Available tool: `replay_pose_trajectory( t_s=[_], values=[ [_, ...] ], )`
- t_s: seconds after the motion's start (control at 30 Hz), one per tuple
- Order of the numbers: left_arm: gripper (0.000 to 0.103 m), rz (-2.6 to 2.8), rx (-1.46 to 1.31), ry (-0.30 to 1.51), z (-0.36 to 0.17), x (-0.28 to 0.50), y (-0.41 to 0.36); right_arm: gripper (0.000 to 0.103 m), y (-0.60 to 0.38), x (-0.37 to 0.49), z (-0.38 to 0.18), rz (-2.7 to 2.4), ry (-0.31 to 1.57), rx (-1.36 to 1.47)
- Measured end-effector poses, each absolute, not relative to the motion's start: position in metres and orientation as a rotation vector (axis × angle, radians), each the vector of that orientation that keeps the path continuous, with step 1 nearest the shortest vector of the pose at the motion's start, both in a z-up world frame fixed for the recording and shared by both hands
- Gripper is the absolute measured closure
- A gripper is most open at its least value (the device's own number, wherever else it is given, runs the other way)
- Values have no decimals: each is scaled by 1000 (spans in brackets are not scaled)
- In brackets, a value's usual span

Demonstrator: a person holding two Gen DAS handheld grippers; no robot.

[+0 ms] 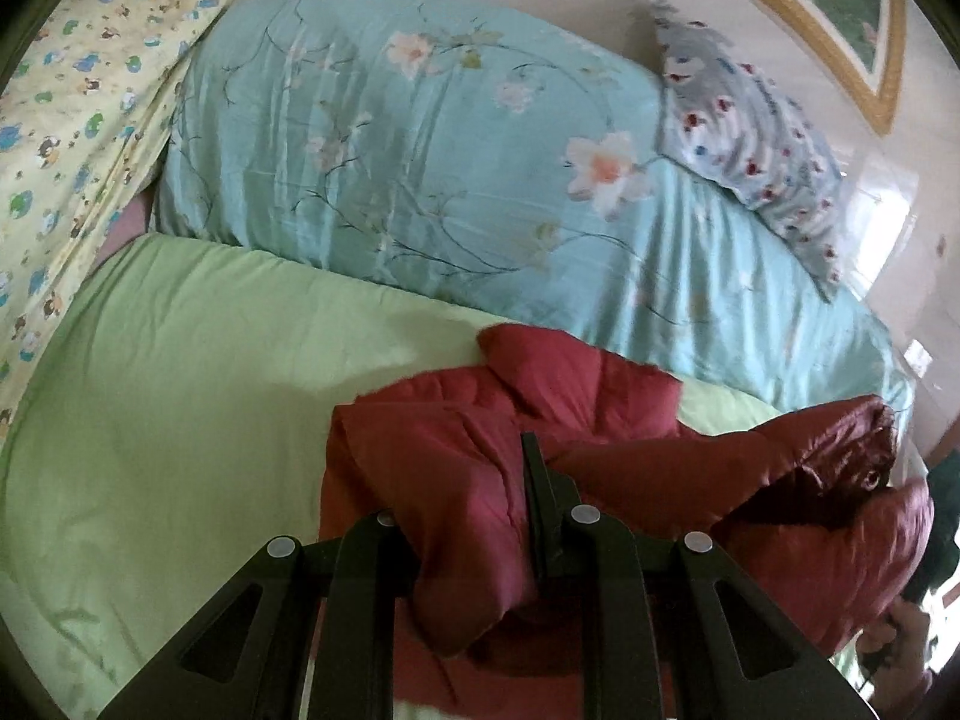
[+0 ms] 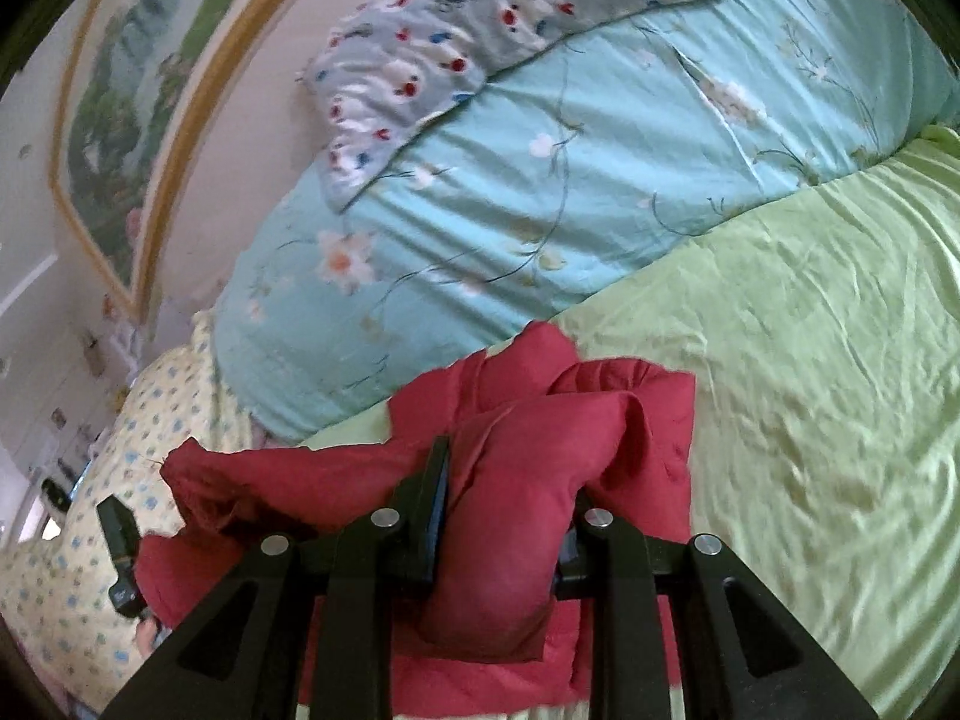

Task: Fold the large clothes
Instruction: 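Lift the hem with both grippers and fold it toward the collar, then carry the held hem over the coat body with both grippers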

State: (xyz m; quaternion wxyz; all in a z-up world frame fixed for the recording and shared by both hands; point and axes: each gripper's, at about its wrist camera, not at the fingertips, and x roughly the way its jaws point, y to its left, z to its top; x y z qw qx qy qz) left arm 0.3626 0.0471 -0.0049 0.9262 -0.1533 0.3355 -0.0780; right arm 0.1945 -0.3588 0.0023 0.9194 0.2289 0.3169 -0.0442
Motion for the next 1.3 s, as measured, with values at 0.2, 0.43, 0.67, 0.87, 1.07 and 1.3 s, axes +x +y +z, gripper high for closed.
replay_pose_trajectory(
  t_s=[0.2,0.43,0.67,0.87,1.07,1.3],
  values=[
    [84,-120,-318,729,-32,442,37,79,-389,242,-23,-179,657,537],
    [83,-83,-284,786,-71,516,22,79,-412,284,-60,-243,693,574],
    [80,-67,-311,821,-105,564,20,79,-427,308,-87,-274,686,599],
    [77,-89,-386,842,-114,579,31,78,-434,325,-106,-306,697,598],
    [61,-108,-314,771,-86,536,23,78,-439,334,-118,-336,705,596],
    [54,-223,-242,740,-73,475,-8,78,-443,339,-121,-357,710,601]
  ],
)
